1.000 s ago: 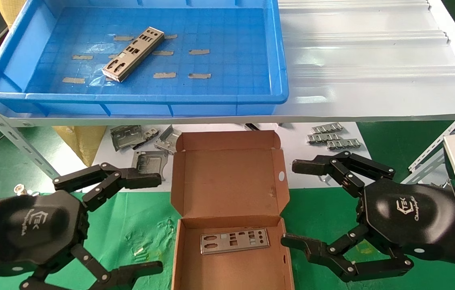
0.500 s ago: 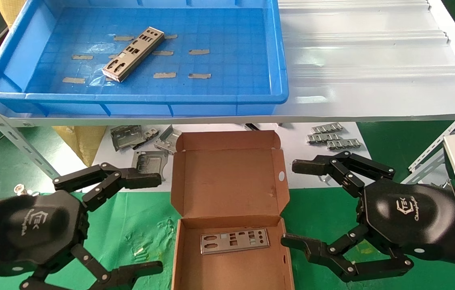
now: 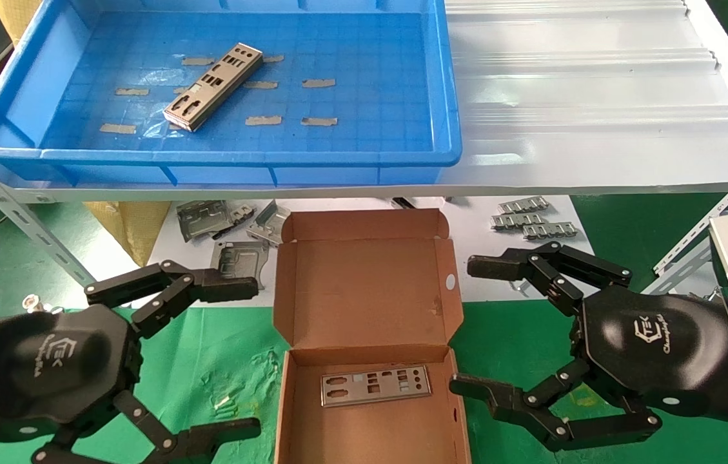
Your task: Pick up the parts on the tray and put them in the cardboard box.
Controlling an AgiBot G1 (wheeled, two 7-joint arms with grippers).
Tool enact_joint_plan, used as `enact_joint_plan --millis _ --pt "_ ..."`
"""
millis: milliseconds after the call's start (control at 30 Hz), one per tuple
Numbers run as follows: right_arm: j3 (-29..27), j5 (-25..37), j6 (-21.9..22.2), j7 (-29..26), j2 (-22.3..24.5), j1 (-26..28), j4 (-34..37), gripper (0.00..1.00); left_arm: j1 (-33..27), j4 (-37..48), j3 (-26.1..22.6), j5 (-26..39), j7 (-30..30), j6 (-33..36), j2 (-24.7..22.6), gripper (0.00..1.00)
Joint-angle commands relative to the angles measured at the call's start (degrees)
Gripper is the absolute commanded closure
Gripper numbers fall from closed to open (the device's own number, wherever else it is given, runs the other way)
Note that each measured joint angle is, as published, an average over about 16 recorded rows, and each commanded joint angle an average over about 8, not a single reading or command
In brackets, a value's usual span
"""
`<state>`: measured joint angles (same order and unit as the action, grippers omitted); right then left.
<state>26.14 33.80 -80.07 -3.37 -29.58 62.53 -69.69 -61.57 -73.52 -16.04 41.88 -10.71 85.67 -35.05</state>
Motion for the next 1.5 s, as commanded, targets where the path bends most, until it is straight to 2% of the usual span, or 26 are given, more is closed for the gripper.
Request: enact_joint_plan --millis 33,1500 --pt "0.0 0.0 0.0 0.0 0.0 0.0 0.0 0.0 0.0 0.0 0.0 0.0 0.0 0.0 0.0 0.0" --pt "0.0 0.0 0.0 0.0 0.0 0.0 0.0 0.0 0.0 0.0 0.0 0.0 0.0 0.0 0.0 0.0"
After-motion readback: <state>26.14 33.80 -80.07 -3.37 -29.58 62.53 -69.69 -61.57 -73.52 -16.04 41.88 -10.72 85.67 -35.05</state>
